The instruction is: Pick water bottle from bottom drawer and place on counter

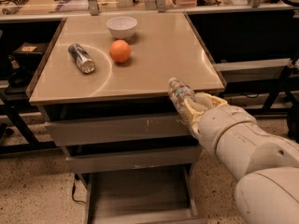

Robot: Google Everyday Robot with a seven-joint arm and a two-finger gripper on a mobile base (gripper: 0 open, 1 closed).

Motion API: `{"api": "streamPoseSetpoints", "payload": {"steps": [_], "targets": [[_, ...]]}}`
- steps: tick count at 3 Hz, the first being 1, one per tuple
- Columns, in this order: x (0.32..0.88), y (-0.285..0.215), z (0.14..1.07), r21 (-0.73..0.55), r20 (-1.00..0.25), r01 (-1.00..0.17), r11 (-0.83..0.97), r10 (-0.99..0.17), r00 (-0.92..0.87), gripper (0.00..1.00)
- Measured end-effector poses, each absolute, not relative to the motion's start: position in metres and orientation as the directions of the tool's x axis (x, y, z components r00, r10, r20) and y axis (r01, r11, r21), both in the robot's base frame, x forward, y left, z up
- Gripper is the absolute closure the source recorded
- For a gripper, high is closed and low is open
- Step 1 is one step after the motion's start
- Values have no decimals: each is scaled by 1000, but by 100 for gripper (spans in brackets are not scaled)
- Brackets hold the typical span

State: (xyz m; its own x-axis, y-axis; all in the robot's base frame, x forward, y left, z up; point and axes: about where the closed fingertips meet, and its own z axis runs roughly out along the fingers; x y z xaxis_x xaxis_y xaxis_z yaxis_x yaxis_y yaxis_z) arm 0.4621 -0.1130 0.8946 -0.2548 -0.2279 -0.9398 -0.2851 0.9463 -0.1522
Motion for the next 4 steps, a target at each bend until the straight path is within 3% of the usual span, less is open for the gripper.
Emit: {"api": "streamPoseSetpoints", "payload": {"steps": [3,4], "targets": [[540,-124,971,-146,-965,-311,939,-205,-166,100],[540,-124,971,-146,-965,-311,939,-205,-166,100]]}}
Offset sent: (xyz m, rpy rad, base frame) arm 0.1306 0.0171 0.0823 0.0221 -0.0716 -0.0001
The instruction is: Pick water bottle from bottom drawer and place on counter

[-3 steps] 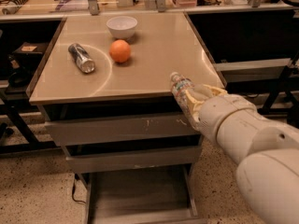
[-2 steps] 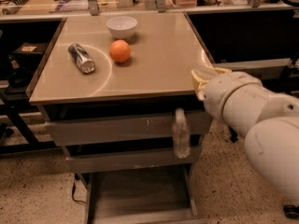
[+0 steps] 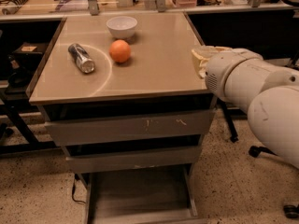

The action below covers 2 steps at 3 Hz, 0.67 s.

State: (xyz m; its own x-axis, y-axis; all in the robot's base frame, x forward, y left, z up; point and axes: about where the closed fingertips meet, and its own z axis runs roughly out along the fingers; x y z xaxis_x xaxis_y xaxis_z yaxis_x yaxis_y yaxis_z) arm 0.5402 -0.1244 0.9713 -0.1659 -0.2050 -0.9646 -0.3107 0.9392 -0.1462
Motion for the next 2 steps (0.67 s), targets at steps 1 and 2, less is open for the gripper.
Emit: {"api": "streamPoseSetpoints", "payload": {"steps": [1,2], "targets": [[540,-124,971,-146,-965,-311,939,-205,-166,81],[540,-124,971,-146,-965,-311,939,-205,-166,58]]}}
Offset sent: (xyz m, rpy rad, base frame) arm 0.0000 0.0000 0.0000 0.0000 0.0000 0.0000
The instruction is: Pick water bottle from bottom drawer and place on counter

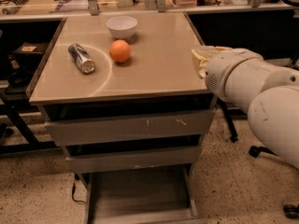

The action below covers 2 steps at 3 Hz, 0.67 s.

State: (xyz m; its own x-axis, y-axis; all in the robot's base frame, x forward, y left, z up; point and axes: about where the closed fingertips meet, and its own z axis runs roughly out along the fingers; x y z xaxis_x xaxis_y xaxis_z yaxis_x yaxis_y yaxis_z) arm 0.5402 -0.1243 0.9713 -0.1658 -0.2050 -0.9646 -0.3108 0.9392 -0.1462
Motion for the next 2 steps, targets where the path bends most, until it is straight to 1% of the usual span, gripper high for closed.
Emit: {"api": "streamPoseSetpoints", "payload": {"steps": [2], "targets": [[540,-124,971,-146,-965,-311,939,-205,-166,11]]}}
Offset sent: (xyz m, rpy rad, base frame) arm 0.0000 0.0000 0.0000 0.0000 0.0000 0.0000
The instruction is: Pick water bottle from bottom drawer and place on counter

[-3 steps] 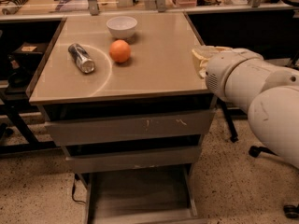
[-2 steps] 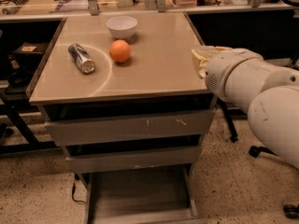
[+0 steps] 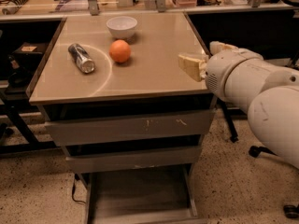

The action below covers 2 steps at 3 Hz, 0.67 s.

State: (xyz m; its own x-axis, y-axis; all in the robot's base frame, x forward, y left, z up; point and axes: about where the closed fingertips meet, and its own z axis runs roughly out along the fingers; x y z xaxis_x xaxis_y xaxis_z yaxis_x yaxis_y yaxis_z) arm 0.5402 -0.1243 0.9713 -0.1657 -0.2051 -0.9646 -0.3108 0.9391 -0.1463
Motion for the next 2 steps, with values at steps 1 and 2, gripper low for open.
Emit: {"api": "streamPoseSetpoints", "payload": {"steps": [1,2], "targets": [[540,-124,971,-146,-965,-311,939,-205,-166,0],[540,-124,972,-147,-965,-311,939,-205,-165,0]]}}
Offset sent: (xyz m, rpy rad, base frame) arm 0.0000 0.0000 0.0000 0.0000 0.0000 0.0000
